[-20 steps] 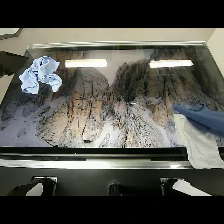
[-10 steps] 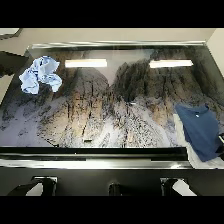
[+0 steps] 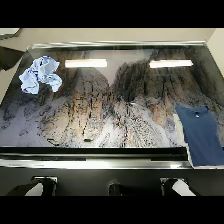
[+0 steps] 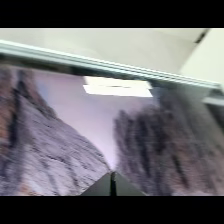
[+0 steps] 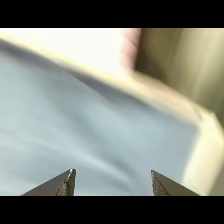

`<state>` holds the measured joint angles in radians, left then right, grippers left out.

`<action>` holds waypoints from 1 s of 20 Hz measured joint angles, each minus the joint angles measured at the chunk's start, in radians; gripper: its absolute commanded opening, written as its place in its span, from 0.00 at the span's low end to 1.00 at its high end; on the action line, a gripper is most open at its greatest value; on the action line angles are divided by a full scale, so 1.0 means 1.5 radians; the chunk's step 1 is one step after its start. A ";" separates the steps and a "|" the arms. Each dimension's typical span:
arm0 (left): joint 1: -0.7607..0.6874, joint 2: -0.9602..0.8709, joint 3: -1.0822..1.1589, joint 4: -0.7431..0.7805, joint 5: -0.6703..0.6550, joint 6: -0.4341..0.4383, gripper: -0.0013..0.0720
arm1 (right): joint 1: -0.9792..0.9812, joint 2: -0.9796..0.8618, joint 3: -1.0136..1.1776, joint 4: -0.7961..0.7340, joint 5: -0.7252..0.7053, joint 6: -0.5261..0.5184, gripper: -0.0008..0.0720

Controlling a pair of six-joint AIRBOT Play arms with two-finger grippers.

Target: Fold the shirts.

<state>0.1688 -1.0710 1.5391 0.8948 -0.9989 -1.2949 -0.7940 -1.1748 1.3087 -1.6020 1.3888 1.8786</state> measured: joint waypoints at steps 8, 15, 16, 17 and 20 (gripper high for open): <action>-0.178 -0.245 0.087 0.528 -0.182 -0.203 0.99 | 0.494 -0.108 0.169 0.050 -0.135 -0.092 0.97; -0.213 -0.232 -0.145 0.470 -0.194 -0.278 0.99 | 0.616 -0.241 0.182 0.138 0.068 -0.076 0.96; -0.215 -0.227 -0.159 0.468 -0.185 -0.285 0.99 | 0.620 -0.245 0.182 0.136 0.078 -0.073 0.96; -0.217 -0.224 -0.169 0.467 -0.179 -0.290 0.99 | 0.623 -0.247 0.183 0.135 0.084 -0.072 0.96; -0.220 -0.221 -0.187 0.461 -0.170 -0.298 0.99 | 0.628 -0.253 0.184 0.132 0.095 -0.068 0.96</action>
<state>-0.1619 -1.4029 1.2591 1.5864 -1.2537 -1.7420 0.1474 -1.5539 1.5841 -1.4040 1.5311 1.7767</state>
